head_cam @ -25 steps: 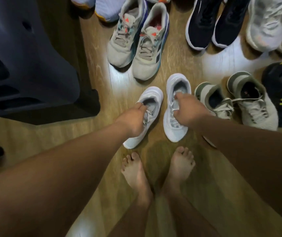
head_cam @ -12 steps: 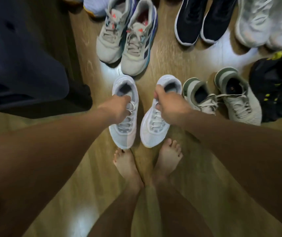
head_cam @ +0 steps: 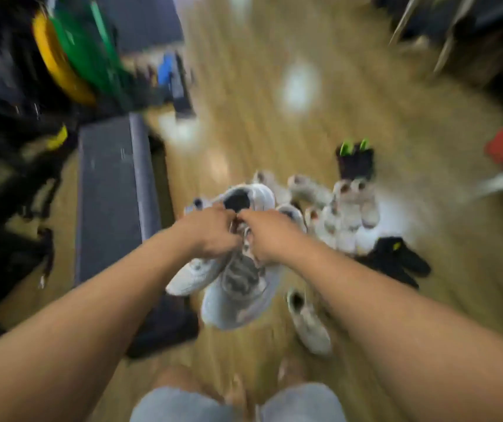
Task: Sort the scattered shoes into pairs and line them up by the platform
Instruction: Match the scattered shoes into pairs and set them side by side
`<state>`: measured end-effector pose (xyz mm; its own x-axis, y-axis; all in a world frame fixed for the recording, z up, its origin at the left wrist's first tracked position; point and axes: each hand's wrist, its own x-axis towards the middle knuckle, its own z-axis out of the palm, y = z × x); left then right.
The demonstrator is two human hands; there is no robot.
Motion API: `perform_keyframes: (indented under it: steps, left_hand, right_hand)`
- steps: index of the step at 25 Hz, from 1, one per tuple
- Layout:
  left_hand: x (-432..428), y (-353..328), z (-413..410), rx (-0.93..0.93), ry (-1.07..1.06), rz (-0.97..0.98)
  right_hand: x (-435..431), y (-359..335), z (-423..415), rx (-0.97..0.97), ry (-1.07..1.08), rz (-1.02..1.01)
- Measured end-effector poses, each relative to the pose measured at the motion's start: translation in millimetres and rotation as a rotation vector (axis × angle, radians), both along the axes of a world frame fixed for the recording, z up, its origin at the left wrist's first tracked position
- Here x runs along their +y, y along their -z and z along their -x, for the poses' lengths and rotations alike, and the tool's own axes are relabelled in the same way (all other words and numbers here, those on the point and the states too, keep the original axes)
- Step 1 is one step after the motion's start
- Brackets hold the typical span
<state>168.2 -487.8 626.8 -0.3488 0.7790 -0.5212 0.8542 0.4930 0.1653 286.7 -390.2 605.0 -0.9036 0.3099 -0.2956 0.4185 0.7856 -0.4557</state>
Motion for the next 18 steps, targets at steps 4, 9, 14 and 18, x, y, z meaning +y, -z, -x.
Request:
perform_keyframes:
  steps: [4, 9, 14, 18]
  left_hand:
    - [49, -137, 3, 0.033, 0.098, -0.094]
    - [96, -224, -9, 0.195, 0.315, -0.318]
    - [114, -247, -38, 0.391, 0.463, -0.615]
    - [114, -267, -57, 0.195, 0.574, -0.653]
  right_hand:
    - [29, -131, 8, 0.162, 0.173, -0.059]
    - [64, -223, -11, 0.396, 0.623, -0.053]
    - [74, -276, -32, 0.497, 0.917, -0.152]
    - [55, -303, -57, 0.542, 1.184, -0.066]
